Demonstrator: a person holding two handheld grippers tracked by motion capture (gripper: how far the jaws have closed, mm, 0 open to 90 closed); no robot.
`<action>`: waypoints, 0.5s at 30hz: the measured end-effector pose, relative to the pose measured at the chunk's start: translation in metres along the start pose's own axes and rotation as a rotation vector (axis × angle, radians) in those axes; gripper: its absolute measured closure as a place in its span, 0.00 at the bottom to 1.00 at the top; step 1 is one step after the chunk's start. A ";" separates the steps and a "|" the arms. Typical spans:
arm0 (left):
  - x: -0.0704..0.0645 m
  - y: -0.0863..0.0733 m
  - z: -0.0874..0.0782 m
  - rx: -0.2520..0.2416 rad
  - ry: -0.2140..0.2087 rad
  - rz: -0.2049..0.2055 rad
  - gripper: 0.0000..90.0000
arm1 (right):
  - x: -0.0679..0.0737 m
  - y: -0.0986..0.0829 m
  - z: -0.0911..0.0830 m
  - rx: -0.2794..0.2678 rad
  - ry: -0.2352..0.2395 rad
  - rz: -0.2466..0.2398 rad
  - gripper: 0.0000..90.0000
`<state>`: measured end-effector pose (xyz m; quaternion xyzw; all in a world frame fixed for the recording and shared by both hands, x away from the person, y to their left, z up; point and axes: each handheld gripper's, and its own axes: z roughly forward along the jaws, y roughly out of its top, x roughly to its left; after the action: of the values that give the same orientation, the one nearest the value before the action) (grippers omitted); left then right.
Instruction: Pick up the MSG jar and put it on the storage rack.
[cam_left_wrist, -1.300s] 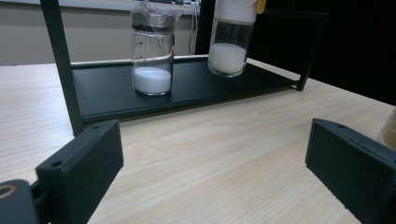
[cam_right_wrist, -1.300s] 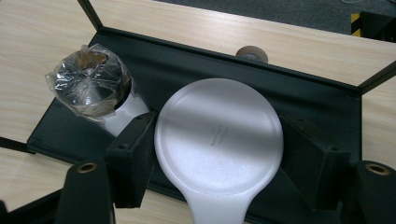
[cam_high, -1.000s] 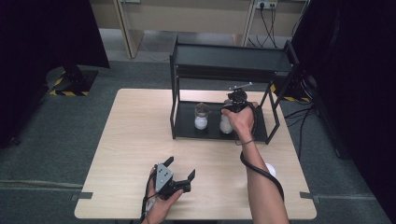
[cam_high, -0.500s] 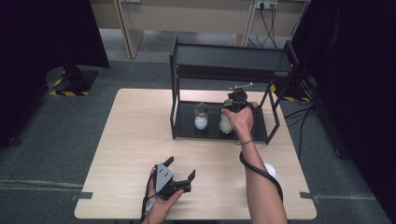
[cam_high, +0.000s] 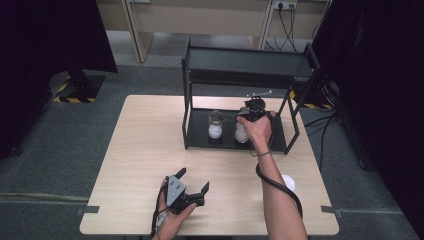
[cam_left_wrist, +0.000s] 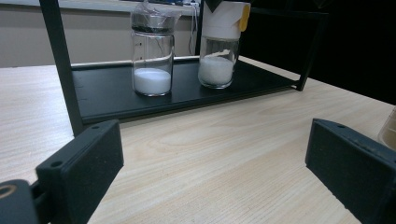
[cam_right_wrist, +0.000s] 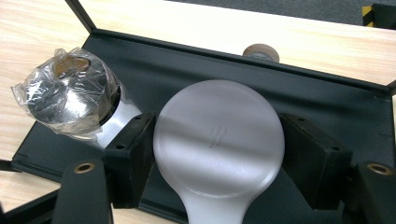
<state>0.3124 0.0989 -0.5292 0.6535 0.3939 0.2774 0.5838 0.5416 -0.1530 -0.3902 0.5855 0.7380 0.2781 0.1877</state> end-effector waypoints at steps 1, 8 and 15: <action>0.000 0.000 0.000 0.000 0.000 0.000 0.04 | 0.000 0.000 0.000 0.002 0.003 0.002 0.34; 0.000 0.000 0.000 0.000 0.001 0.001 0.04 | 0.000 -0.002 0.002 -0.003 0.007 0.000 0.30; 0.000 0.000 0.000 0.000 0.000 0.003 0.04 | 0.004 -0.004 0.001 -0.013 -0.002 -0.002 0.22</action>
<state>0.3123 0.0989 -0.5292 0.6542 0.3930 0.2782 0.5833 0.5385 -0.1499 -0.3937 0.5839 0.7366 0.2821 0.1924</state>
